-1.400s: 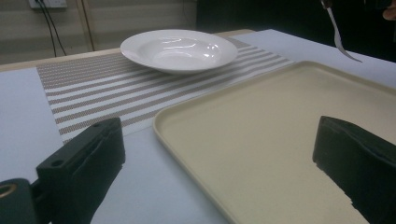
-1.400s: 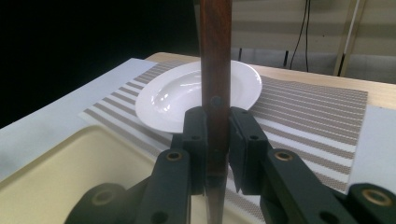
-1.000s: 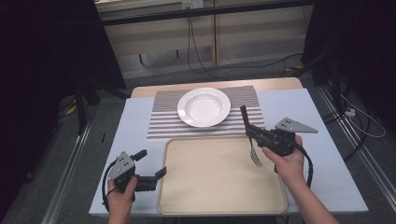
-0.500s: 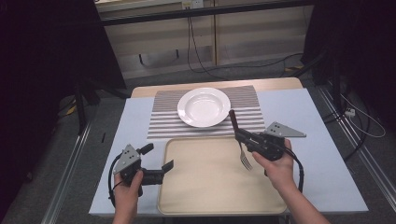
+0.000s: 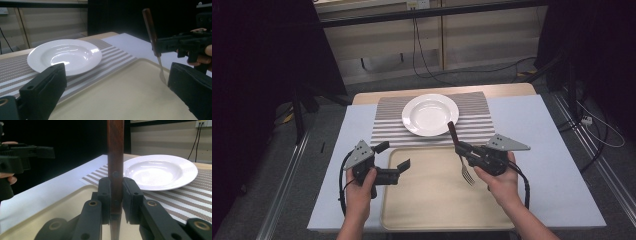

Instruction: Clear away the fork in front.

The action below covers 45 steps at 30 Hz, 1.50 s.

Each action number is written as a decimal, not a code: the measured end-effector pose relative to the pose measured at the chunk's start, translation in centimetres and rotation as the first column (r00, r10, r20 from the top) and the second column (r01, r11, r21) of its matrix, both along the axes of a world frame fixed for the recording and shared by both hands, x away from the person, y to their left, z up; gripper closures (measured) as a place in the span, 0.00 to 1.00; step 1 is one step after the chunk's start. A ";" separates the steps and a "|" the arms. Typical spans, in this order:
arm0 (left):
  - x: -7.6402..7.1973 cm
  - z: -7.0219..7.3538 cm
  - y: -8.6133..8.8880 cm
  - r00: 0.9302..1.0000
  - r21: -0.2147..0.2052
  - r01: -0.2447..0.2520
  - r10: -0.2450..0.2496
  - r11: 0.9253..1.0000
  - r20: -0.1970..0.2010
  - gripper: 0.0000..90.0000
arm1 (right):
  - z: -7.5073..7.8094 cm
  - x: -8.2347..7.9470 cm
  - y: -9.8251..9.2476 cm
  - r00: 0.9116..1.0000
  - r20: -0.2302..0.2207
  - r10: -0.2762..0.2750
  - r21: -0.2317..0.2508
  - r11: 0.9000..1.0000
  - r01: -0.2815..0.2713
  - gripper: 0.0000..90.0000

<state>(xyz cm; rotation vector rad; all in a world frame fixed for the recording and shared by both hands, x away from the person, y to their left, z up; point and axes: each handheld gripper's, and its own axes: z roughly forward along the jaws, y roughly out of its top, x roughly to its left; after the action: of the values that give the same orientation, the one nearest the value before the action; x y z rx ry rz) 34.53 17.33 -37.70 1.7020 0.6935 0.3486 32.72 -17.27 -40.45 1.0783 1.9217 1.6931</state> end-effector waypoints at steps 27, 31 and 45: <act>1.8 -0.1 -4.9 0.987 -0.057 0.103 -0.109 0.993 -0.116 0.20 | -0.5 -0.5 4.4 0.996 0.000 0.085 -0.032 0.996 -0.085 0.86; 1.6 0.0 -5.4 0.984 -0.102 0.111 -0.124 0.988 -0.127 0.41 | -0.5 -0.8 4.9 0.995 0.010 0.094 -0.041 0.995 -0.094 0.86; 1.7 0.6 -5.5 0.957 -0.205 0.149 -0.193 0.967 -0.216 0.89 | 0.0 -1.5 5.6 0.992 0.061 0.113 -0.064 0.992 -0.109 0.81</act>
<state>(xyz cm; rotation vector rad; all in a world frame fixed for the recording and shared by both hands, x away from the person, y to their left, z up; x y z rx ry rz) 36.20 11.86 -37.15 1.6230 0.7191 -0.0412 31.22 -11.65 -40.48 0.8989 2.0121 1.6939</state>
